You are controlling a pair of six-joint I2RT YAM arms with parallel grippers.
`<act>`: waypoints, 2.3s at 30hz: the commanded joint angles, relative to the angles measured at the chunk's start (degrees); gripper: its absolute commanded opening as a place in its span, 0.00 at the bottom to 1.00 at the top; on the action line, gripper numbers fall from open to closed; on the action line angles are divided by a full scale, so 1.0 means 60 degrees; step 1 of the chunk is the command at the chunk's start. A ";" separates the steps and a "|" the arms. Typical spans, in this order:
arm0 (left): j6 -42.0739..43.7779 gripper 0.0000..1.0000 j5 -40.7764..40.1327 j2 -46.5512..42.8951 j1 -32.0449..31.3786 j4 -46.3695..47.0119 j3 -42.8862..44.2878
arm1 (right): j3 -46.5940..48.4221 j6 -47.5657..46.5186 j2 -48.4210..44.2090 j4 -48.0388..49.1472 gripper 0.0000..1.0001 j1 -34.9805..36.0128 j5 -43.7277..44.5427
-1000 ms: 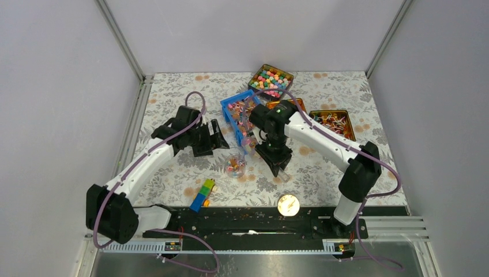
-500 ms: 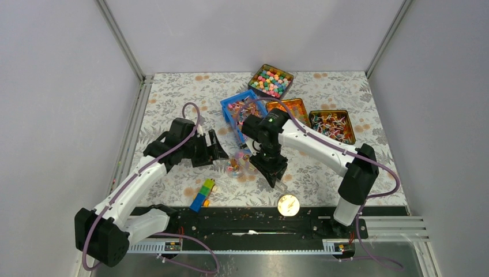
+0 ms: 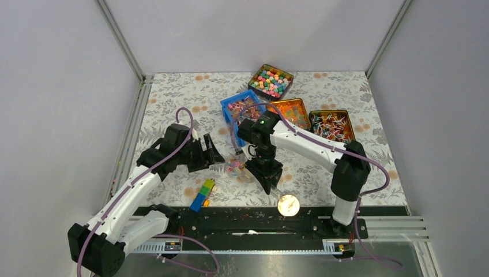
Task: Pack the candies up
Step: Place the fake candies in the packing bottle.
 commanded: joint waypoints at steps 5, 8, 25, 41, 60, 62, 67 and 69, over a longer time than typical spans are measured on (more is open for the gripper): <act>0.0070 0.77 -0.0612 -0.0452 -0.0042 -0.0391 0.0158 | 0.0361 0.0122 0.0774 -0.0145 0.00 0.0079 -0.0737; 0.0122 0.77 -0.0723 -0.0531 -0.0042 -0.0478 0.0228 | 0.0616 0.0226 0.1159 -0.0146 0.00 0.0058 -0.0814; 0.0254 0.78 -0.0799 -0.0238 -0.0033 -0.0480 0.0280 | 0.0872 0.0149 0.1771 -0.0456 0.00 -0.0749 -0.1988; 0.0371 0.78 -0.0835 -0.0131 -0.0050 -0.0485 0.0312 | 0.0392 0.1063 0.1742 0.0095 0.00 -0.1171 -0.3735; 0.0456 0.78 -0.0806 0.0134 -0.0041 -0.0380 0.0323 | 0.0419 0.1912 0.2224 0.0361 0.00 -0.1519 -0.4921; 0.0485 0.78 -0.0798 0.0186 -0.0041 -0.0378 0.0352 | 0.0330 0.2031 0.2176 0.0476 0.00 -0.1577 -0.5047; 0.0547 0.78 -0.0846 0.0272 -0.0040 -0.0379 0.0411 | 0.0151 0.2467 0.2158 0.0736 0.00 -0.1771 -0.5241; 0.0555 0.78 -0.0827 0.0322 -0.0041 -0.0378 0.0434 | 0.0134 0.2648 0.2170 0.0789 0.00 -0.1855 -0.5252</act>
